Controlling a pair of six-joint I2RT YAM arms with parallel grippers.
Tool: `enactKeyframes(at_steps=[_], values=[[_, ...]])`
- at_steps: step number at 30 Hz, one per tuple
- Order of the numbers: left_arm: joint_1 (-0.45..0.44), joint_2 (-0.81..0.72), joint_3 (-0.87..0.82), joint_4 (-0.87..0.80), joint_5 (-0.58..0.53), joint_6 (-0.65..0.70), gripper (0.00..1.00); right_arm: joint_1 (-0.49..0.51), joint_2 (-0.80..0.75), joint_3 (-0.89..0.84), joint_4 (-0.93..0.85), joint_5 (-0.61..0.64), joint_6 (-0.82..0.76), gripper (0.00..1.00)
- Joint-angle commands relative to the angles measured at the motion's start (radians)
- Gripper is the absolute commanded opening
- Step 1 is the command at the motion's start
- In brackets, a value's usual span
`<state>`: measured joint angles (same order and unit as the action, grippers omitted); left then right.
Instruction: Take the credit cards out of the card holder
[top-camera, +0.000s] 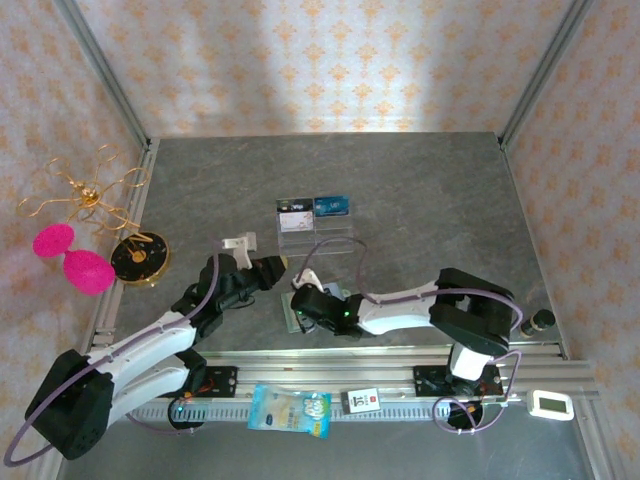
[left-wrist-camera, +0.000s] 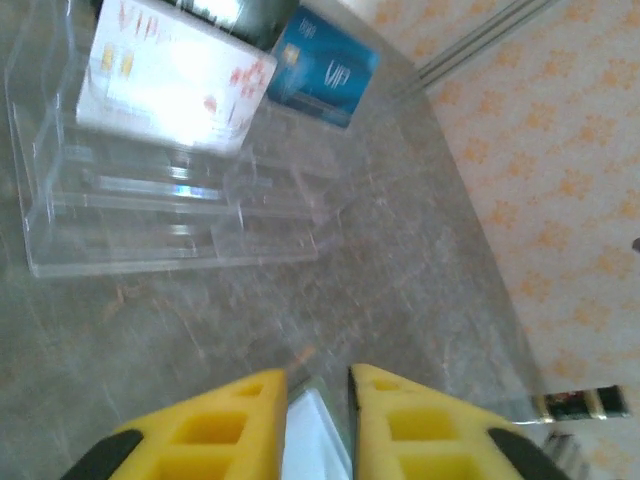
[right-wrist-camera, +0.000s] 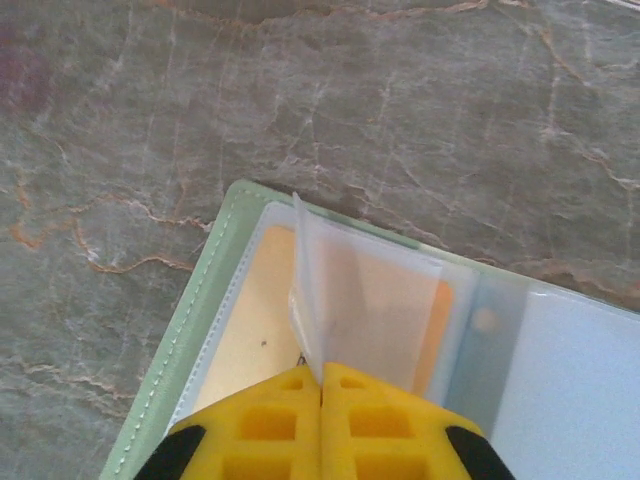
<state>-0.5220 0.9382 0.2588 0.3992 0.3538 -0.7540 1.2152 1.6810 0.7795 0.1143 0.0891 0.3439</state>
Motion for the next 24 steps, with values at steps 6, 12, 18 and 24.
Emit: enactKeyframes(at_steps=[6, 12, 18, 24], values=[[-0.096, 0.029, -0.048, -0.139, -0.072, 0.011, 0.00, -0.018, -0.063, -0.034, 0.097, -0.027, 0.078, 0.00], [-0.170, 0.134, -0.034, -0.118, -0.049, 0.018, 0.00, -0.017, -0.097, -0.055, 0.103, 0.000, 0.094, 0.19], [-0.231, 0.272, 0.043, -0.085, -0.024, 0.033, 0.00, -0.021, -0.272, -0.142, 0.100, 0.100, 0.154, 0.39], [-0.311, 0.437, 0.168, -0.051, 0.008, 0.063, 0.00, -0.027, -0.434, -0.223, 0.039, 0.153, 0.223, 0.39]])
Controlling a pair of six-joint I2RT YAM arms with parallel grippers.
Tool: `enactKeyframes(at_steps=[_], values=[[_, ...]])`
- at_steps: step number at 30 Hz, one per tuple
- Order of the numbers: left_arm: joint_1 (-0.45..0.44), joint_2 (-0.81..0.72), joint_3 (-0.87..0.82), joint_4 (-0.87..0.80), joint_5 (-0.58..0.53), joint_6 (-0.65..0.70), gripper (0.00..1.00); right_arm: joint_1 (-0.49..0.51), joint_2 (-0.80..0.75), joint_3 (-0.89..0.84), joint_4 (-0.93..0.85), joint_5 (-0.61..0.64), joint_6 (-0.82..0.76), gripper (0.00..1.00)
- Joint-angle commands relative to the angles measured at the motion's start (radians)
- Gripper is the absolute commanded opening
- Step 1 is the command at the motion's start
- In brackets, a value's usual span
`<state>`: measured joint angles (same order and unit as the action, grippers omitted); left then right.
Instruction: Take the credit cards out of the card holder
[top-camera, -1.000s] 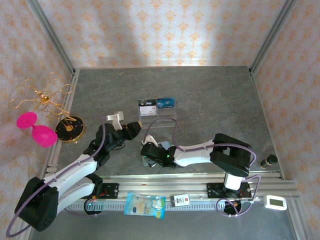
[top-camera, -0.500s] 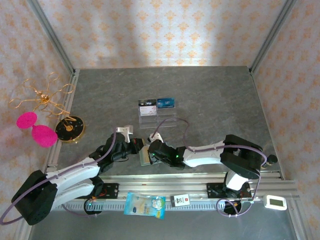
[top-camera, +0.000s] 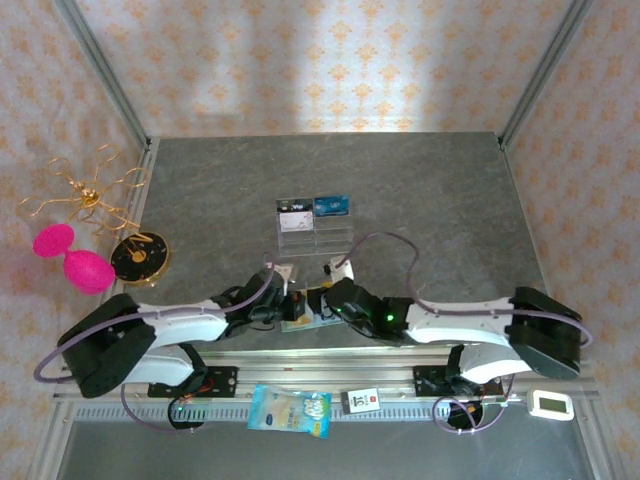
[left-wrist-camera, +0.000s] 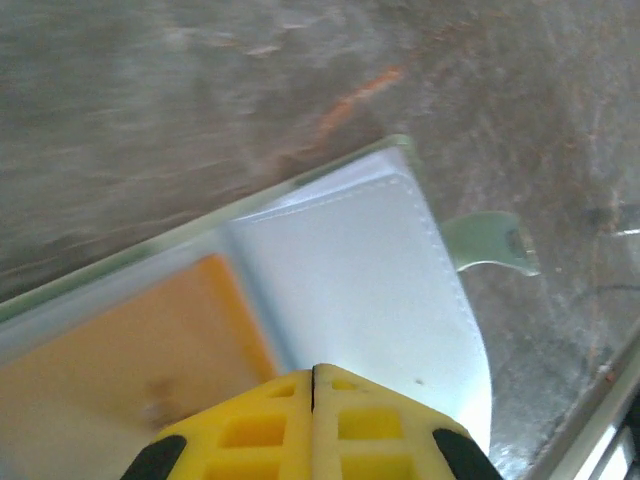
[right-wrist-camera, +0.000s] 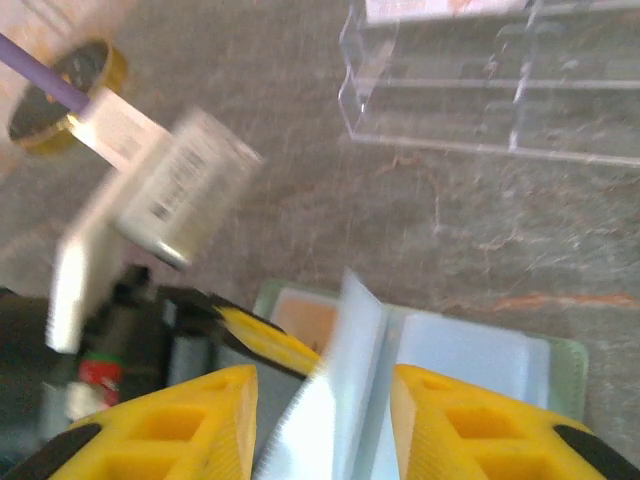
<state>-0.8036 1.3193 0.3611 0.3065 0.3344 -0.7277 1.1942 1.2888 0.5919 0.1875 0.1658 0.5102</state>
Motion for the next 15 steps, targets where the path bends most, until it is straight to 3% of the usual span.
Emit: enactKeyframes(at_steps=[1, 7, 10, 15], values=[[-0.035, 0.083, 0.084, 0.045, 0.034, 0.043, 0.01, -0.008, -0.057, -0.043, -0.043, 0.080, 0.066, 0.39], [-0.048, 0.211, 0.163, 0.033, 0.098, 0.068, 0.02, -0.020, -0.150, -0.076, -0.078, 0.095, 0.094, 0.39], [-0.045, 0.111, 0.134, 0.020, 0.041, 0.060, 0.02, -0.038, -0.167, -0.077, -0.084, 0.079, 0.093, 0.39], [-0.004, -0.144, 0.029, -0.057, -0.063, 0.020, 0.17, -0.083, -0.149, -0.046, -0.042, -0.062, 0.052, 0.37]])
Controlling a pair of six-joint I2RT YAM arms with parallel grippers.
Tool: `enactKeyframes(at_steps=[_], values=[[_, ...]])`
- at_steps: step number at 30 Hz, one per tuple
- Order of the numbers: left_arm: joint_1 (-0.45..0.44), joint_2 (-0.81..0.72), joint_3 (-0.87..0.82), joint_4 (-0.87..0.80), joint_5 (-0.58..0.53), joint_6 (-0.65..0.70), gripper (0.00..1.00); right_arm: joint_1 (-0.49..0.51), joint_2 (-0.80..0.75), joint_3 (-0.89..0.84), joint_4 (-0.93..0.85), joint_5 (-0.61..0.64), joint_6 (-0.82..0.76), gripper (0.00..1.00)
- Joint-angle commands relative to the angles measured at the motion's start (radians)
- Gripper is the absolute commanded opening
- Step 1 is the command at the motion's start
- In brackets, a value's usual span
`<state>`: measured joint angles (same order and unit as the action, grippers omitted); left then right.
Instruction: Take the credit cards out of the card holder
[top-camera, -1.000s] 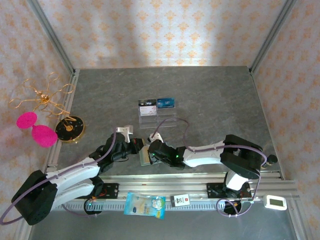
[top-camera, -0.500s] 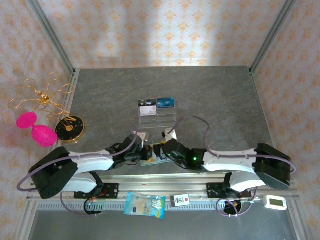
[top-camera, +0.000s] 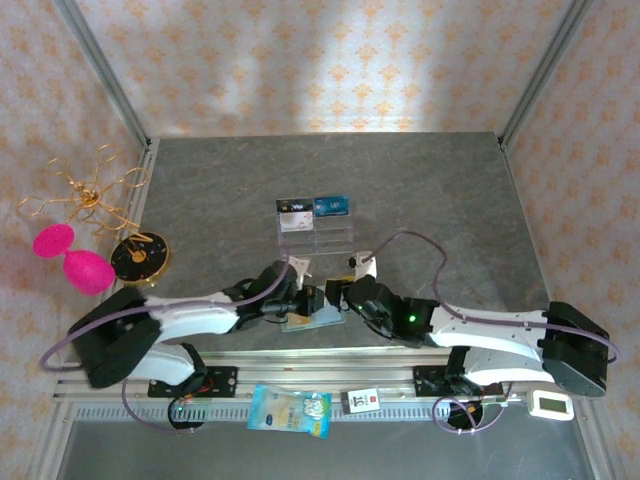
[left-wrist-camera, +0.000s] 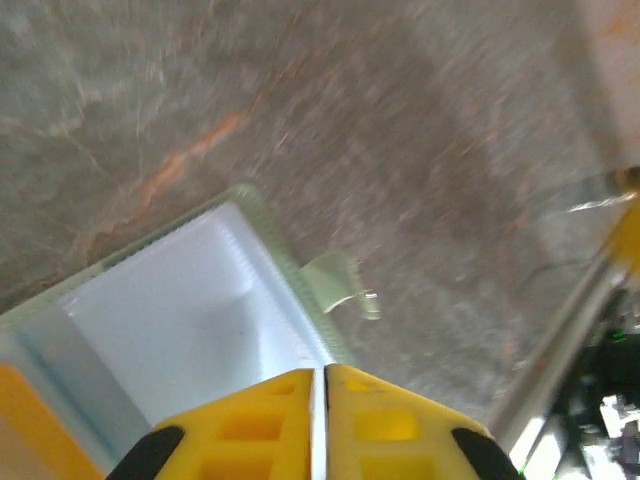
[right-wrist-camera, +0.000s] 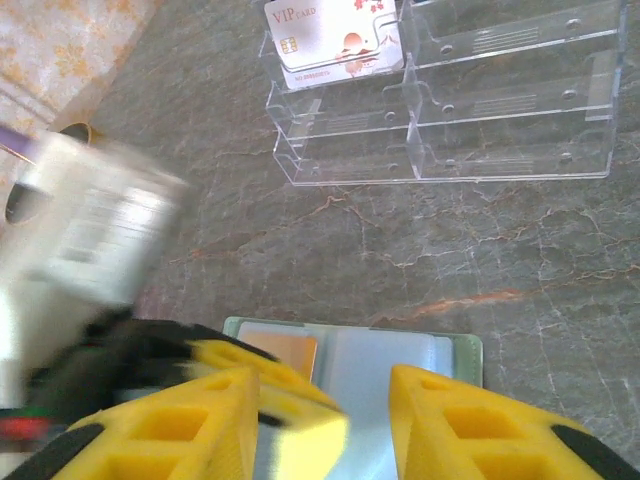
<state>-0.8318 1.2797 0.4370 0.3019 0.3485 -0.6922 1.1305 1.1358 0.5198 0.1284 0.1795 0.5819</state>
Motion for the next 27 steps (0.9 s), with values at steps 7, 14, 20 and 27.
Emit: enactKeyframes(at_steps=[7, 14, 20, 27], values=[[0.129, -0.381, -0.242, -0.155, -0.093, -0.068, 0.21, -0.113, 0.244, 0.190, -0.005, -0.540, -0.069, 0.22], [0.152, -0.366, -0.275, -0.071, -0.060, -0.015, 0.14, -0.120, 0.460, 0.247, 0.022, -0.677, -0.055, 0.18], [0.152, -0.271, -0.239, -0.038, -0.026, 0.029, 0.06, -0.129, 0.501, 0.252, -0.011, -0.619, -0.020, 0.16], [0.153, -0.197, -0.244, -0.055, -0.059, 0.035, 0.00, -0.135, 0.503, 0.241, -0.049, -0.540, 0.010, 0.19]])
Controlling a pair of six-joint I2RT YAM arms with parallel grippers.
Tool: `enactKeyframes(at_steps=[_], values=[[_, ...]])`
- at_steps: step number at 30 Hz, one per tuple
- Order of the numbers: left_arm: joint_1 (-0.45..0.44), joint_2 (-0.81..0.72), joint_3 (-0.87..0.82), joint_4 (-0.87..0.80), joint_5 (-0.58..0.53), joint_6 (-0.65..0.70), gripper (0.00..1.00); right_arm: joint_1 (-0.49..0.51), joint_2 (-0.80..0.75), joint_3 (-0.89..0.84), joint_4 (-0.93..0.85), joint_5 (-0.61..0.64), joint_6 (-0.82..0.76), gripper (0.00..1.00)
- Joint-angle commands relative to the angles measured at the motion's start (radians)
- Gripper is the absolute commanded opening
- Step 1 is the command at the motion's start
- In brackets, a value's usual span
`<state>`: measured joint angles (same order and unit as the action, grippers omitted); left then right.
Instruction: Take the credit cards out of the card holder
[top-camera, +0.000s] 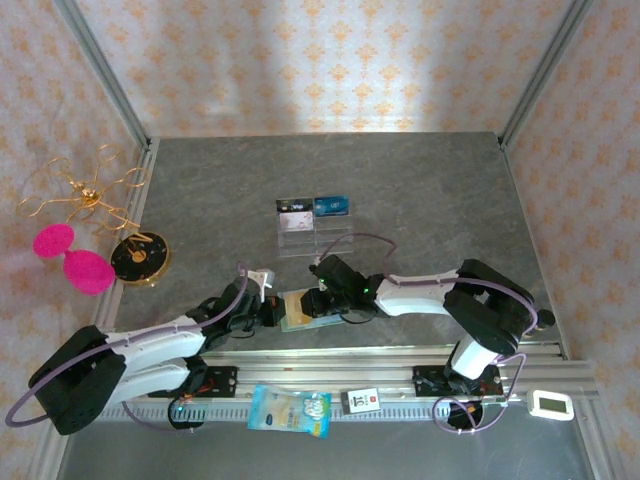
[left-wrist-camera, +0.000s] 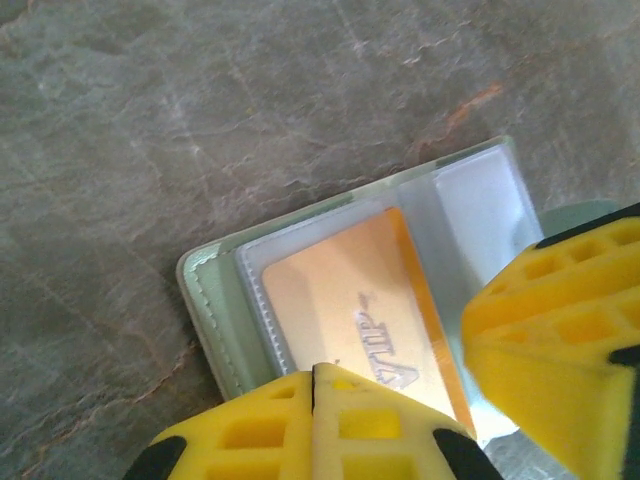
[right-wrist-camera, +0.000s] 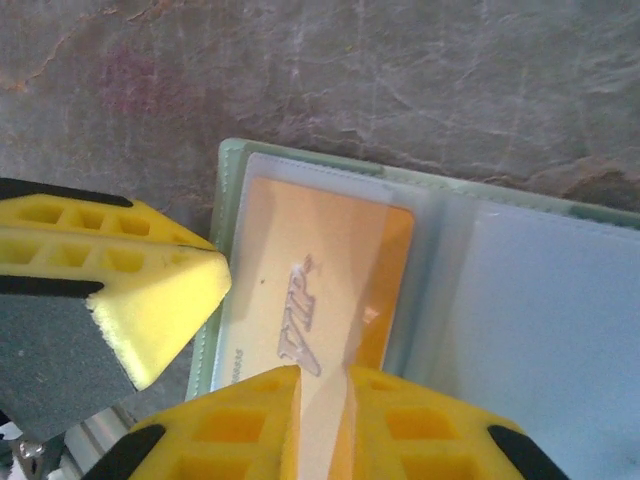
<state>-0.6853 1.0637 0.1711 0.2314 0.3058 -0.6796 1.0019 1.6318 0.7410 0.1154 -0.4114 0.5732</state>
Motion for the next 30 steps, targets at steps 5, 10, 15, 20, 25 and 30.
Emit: enactKeyframes(at_steps=[5, 10, 15, 20, 25, 30], values=[[0.007, 0.055, 0.024, 0.005, -0.023, 0.028, 0.00, -0.007, 0.038, 0.025, -0.040, 0.062, 0.021, 0.19], [0.007, 0.089, 0.024, 0.014, -0.001, 0.032, 0.00, -0.007, 0.055, 0.020, -0.022, 0.034, 0.028, 0.18], [0.006, 0.096, 0.021, 0.020, 0.008, 0.035, 0.00, -0.009, 0.042, -0.007, 0.021, 0.019, 0.049, 0.00], [0.006, 0.066, 0.025, -0.003, -0.009, 0.044, 0.00, -0.019, -0.021, -0.056, 0.010, 0.089, 0.078, 0.00], [0.006, 0.037, 0.033, -0.004, -0.009, 0.054, 0.00, -0.019, -0.067, -0.094, -0.016, 0.125, 0.096, 0.00], [-0.003, -0.025, 0.066, 0.012, 0.008, 0.042, 0.00, -0.019, -0.067, -0.103, 0.002, 0.119, 0.097, 0.00]])
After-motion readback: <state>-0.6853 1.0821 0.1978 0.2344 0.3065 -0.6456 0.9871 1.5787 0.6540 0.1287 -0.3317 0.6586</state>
